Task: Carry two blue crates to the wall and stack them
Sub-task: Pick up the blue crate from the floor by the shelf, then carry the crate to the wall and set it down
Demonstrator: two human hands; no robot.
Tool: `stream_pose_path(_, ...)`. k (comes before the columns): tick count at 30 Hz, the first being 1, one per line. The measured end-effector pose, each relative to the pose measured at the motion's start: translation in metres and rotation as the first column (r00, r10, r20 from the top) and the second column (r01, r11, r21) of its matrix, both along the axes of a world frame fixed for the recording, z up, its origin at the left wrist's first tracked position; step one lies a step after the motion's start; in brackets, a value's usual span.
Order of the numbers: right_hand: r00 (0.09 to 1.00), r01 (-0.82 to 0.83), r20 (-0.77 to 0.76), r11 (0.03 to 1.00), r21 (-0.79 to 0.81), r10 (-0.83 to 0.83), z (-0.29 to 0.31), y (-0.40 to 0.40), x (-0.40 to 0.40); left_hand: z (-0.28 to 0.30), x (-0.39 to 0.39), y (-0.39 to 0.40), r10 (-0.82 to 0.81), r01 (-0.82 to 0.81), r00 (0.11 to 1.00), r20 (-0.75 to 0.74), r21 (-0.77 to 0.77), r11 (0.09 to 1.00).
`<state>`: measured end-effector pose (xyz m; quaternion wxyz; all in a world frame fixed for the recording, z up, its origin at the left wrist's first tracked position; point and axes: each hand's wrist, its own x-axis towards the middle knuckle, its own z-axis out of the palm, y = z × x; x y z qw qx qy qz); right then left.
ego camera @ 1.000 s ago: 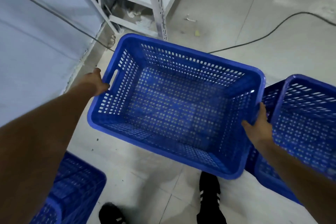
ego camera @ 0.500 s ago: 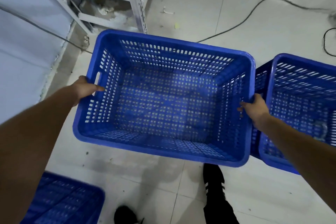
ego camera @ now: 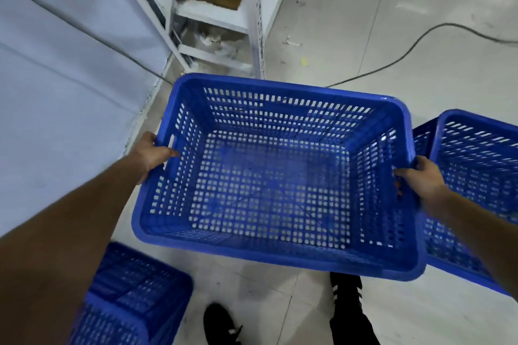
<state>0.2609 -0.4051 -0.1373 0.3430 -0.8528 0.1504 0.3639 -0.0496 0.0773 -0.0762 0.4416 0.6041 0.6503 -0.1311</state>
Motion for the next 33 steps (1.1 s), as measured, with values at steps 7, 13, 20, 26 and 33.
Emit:
stream_pose_path(7, 0.997, -0.063, 0.044, 0.997, 0.051, 0.060, 0.103, 0.020, -0.012, 0.124, -0.058, -0.018, 0.074, -0.075, 0.997, 0.018, 0.075, 0.994)
stream_pose_path(13, 0.981, -0.182, 0.087, 0.975, 0.127, 0.172, 0.224, 0.043, -0.017, 0.245, -0.124, -0.055, 0.116, -0.113, 0.993, -0.011, 0.129, 0.985)
stream_pose_path(20, 0.923, -0.379, 0.173, 0.884, 0.274, 0.342, 0.350, 0.096, -0.038, 0.346, -0.225, -0.112, 0.328, -0.330, 0.944, 0.049, 0.224, 0.917)
stream_pose_path(26, 0.852, -0.522, 0.226, 0.784, 0.335, 0.472, 0.422, 0.140, -0.102, 0.396, -0.331, -0.158, 0.502, -0.518, 0.855, 0.130, 0.230, 0.823)
stream_pose_path(33, 0.815, -0.580, 0.249, 0.735, 0.350, 0.524, 0.459, 0.186, -0.218, 0.428, -0.463, -0.193, 0.605, -0.626, 0.779, 0.164, 0.240, 0.741)
